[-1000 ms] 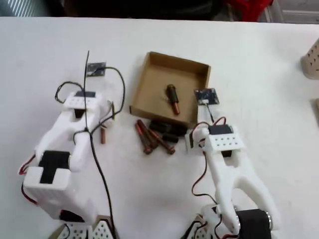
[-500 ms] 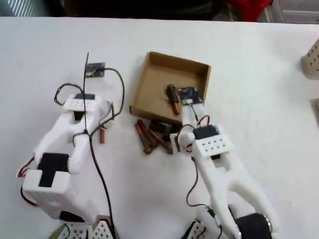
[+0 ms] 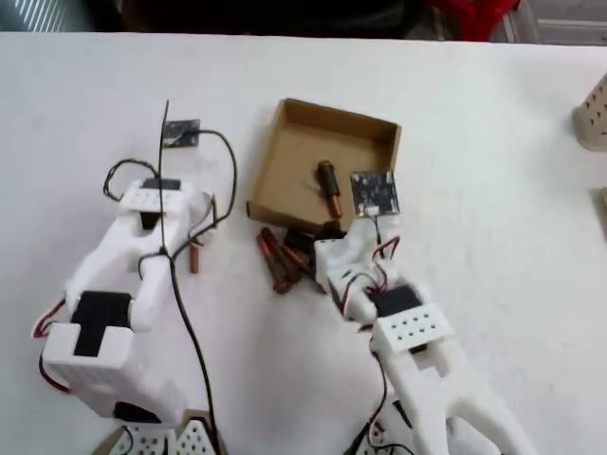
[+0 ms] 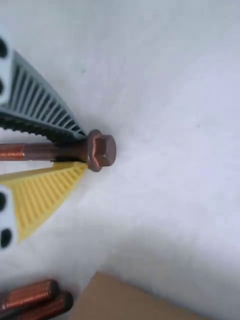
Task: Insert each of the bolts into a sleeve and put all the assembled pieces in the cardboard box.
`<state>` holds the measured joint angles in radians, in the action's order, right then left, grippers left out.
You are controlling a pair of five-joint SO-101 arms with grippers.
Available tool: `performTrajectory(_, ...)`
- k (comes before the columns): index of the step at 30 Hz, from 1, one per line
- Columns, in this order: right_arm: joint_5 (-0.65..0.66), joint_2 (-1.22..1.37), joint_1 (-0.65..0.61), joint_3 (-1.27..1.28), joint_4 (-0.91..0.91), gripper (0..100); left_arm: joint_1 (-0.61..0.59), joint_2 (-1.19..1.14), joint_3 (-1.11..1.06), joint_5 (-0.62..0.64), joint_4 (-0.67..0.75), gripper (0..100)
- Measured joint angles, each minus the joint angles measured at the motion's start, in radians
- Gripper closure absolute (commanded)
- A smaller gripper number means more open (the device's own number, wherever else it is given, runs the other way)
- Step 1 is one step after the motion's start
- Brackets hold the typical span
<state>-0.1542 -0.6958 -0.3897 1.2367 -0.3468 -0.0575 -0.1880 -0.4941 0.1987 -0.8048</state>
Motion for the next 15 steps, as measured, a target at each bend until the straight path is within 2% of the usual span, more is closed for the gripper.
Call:
performTrajectory(6,-0.002,0.000,-0.087,0.172,0.480,98.1,0.000,0.000,-0.002,-0.002,0.000,98)
performTrajectory(15,-0.002,0.000,-0.298,0.285,0.899,98.1,0.000,0.000,-0.002,-0.002,0.000,98)
